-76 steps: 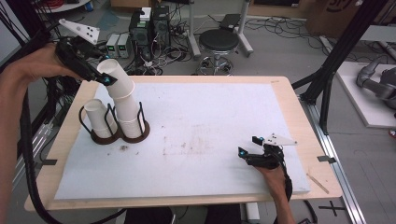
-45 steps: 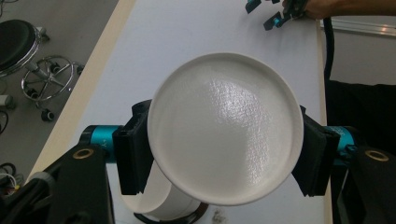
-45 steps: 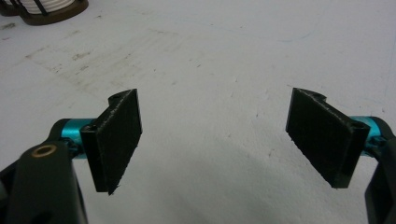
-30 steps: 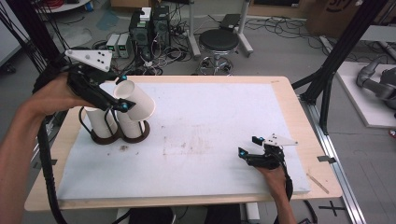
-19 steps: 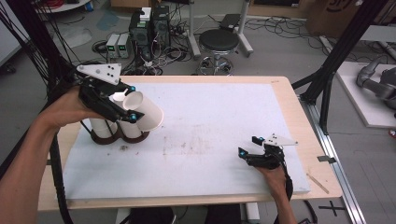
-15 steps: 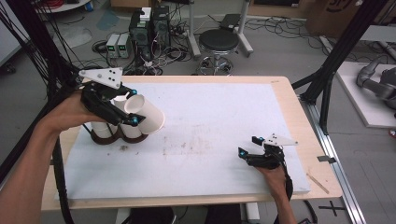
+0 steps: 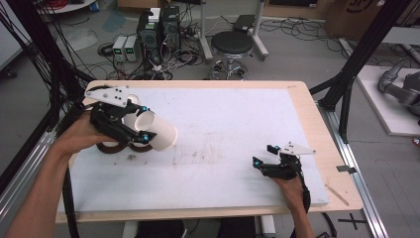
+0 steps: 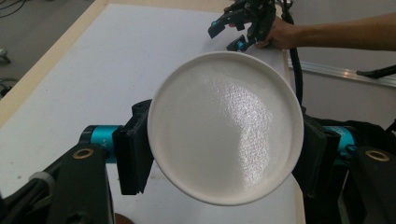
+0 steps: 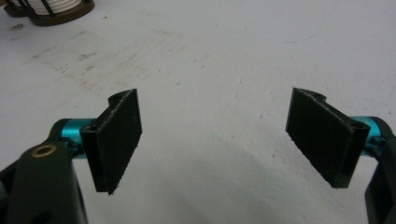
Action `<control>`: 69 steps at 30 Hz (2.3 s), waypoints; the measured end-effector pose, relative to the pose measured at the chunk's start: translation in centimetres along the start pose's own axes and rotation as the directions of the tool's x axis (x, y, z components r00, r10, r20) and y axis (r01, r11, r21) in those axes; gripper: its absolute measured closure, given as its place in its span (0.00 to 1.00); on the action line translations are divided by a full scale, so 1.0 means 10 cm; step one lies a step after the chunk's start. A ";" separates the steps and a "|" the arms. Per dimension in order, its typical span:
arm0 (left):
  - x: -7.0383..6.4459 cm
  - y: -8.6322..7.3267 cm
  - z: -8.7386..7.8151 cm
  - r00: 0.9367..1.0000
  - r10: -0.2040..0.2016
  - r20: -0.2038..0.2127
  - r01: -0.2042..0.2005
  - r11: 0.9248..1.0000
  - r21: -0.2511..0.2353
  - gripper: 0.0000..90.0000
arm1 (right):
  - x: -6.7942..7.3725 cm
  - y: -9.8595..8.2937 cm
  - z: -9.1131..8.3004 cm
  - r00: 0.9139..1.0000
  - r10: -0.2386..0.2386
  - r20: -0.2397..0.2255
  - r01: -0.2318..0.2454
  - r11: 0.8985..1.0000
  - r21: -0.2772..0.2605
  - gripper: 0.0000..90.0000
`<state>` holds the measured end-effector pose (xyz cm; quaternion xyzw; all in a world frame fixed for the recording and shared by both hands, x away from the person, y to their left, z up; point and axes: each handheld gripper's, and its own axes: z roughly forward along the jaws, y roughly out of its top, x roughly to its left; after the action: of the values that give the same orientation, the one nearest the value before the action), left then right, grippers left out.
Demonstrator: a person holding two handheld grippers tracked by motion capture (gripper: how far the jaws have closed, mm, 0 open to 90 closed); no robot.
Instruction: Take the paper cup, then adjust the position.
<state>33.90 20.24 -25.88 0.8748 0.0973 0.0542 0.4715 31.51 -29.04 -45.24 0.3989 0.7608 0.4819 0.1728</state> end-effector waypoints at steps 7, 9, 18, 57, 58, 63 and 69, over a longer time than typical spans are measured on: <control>-0.02 -0.10 0.05 1.000 -0.012 -0.002 0.012 1.000 -0.014 0.36 | 0.00 0.00 0.00 1.000 -0.004 0.000 0.004 1.000 0.000 0.21; -0.03 -0.12 0.07 1.000 -0.010 -0.002 0.010 1.000 -0.015 0.36 | 0.00 0.00 0.00 1.000 -0.007 0.000 0.007 1.000 -0.001 0.21; -0.06 -0.17 0.13 1.000 -0.013 0.010 0.013 1.000 -0.022 0.36 | 0.00 0.00 0.00 1.000 -0.006 0.004 0.006 1.000 -0.001 0.21; -0.03 -0.29 0.13 0.999 -0.034 0.003 0.035 0.998 -0.048 0.36 | -0.01 0.00 0.00 1.000 -0.001 -0.016 0.001 1.000 0.005 0.21; -0.03 -0.29 0.13 0.999 -0.033 0.004 0.033 0.998 -0.050 0.36 | 0.00 0.01 0.00 1.000 0.001 -0.014 0.000 1.000 0.008 0.21; -0.04 -0.28 0.13 1.000 -0.028 0.004 0.028 0.998 -0.050 0.36 | 0.00 0.01 0.01 1.000 -0.008 -0.011 0.008 1.000 0.012 0.21; -0.05 -0.28 0.13 1.000 -0.023 0.005 0.023 0.998 -0.062 0.36 | -0.02 0.01 0.00 1.000 0.008 -0.023 -0.008 1.000 0.006 0.21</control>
<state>33.36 20.52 -28.92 0.8587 0.1046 0.0497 0.4993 31.68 -29.15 -45.17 0.3971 0.7625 0.4848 0.1610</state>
